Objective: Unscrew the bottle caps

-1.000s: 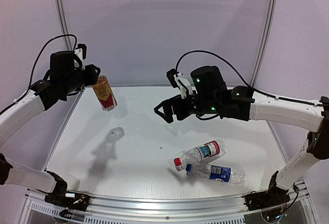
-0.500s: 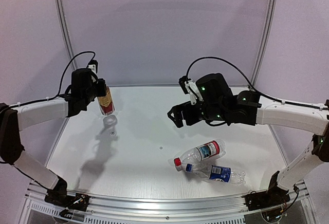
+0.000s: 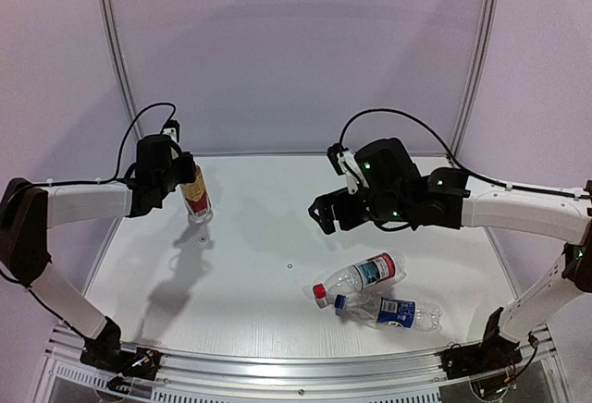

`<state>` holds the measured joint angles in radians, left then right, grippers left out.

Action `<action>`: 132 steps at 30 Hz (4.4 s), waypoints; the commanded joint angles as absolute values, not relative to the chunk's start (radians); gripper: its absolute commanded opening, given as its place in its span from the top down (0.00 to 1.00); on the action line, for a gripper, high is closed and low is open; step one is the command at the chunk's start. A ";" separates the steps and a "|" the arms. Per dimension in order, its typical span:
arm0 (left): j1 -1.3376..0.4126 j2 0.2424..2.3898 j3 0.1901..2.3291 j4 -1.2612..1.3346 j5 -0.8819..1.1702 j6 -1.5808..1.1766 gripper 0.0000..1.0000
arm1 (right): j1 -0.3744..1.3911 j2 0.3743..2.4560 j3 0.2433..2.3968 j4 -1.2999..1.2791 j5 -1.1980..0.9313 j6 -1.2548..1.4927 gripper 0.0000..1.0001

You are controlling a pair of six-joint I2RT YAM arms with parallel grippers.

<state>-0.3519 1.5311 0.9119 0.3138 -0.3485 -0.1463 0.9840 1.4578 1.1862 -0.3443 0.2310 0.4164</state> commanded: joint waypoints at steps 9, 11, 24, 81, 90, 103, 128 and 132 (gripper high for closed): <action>-0.346 1.479 0.823 0.336 -0.350 -0.169 0.46 | 0.901 1.450 1.178 -0.381 0.141 0.274 0.01; -0.346 1.468 0.819 0.333 -0.351 -0.169 0.42 | 0.893 1.447 1.181 -0.402 0.122 0.229 0.01; -0.347 1.309 0.815 0.213 -0.314 -0.151 0.01 | 0.867 1.521 1.321 -0.703 -0.177 -0.122 0.01; -0.359 0.649 0.652 -0.202 -0.136 -0.202 0.01 | 0.796 1.823 1.188 -0.677 -0.103 -0.496 0.15; -0.360 0.671 0.651 -0.193 -0.125 -0.200 0.01 | 0.771 1.772 1.142 -0.719 -0.113 -0.543 0.10; -0.361 0.683 0.658 -0.170 -0.091 -0.204 0.01 | 0.751 1.735 1.031 -0.540 -0.161 -0.538 0.14; -0.361 0.712 0.686 -0.165 0.024 -0.282 0.01 | 0.727 1.698 0.962 -0.343 -0.256 -0.446 0.31; -0.361 0.718 0.693 -0.167 0.040 -0.302 0.01 | 0.727 1.715 0.975 -0.345 -0.239 -0.442 0.30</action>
